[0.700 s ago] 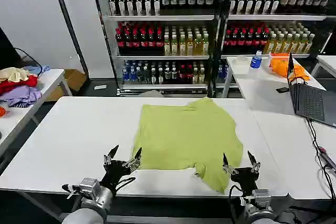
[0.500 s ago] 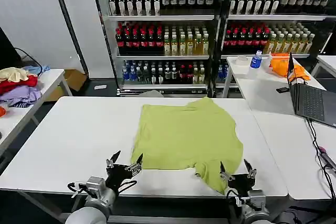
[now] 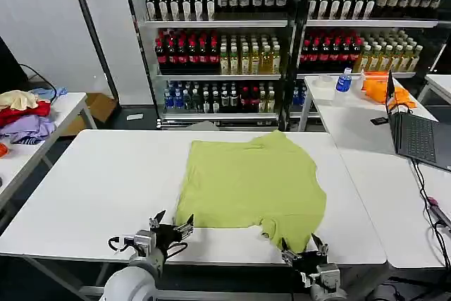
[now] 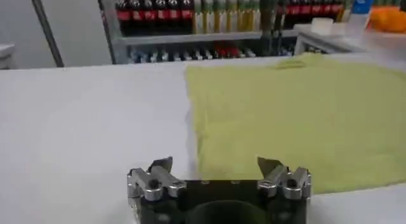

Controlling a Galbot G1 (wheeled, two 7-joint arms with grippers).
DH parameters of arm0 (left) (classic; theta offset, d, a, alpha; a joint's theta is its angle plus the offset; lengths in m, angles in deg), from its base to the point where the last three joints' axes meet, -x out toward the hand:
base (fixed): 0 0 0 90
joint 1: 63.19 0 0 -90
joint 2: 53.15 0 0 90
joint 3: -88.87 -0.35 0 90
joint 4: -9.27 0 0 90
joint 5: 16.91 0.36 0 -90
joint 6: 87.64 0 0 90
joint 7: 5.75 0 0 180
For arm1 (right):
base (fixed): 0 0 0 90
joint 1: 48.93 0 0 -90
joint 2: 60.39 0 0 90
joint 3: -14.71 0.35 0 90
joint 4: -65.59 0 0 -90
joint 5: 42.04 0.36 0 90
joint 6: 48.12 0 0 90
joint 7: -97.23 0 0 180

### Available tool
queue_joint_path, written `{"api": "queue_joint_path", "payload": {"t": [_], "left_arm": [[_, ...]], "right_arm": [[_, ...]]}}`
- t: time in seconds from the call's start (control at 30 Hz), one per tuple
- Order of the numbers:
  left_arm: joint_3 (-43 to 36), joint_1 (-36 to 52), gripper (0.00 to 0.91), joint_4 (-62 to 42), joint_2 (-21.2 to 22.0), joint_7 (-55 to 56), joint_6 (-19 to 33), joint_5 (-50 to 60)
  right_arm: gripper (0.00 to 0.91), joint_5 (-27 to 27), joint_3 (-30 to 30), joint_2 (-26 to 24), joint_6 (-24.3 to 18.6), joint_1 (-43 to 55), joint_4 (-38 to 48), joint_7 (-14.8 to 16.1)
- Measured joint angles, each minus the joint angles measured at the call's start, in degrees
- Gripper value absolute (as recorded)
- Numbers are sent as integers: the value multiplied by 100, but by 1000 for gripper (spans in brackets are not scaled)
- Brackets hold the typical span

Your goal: Fold and organize the clothes.

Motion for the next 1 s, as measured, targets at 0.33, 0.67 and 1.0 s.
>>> {"api": "queue_joint_path", "payload": {"t": [0.33, 0.67, 1.0], "left_arm": [[39, -77, 40, -38, -36, 116, -14, -254], [32, -171, 40, -40, 10, 61, 51, -366], [151, -319, 40, 97, 60, -48, 168, -585]], "right_arm": [[0, 57, -60, 37, 5, -161, -31, -65], [0, 148, -32, 10, 5, -262, -96, -131], [0, 232, 28, -31, -98, -340, -203, -138]]}}
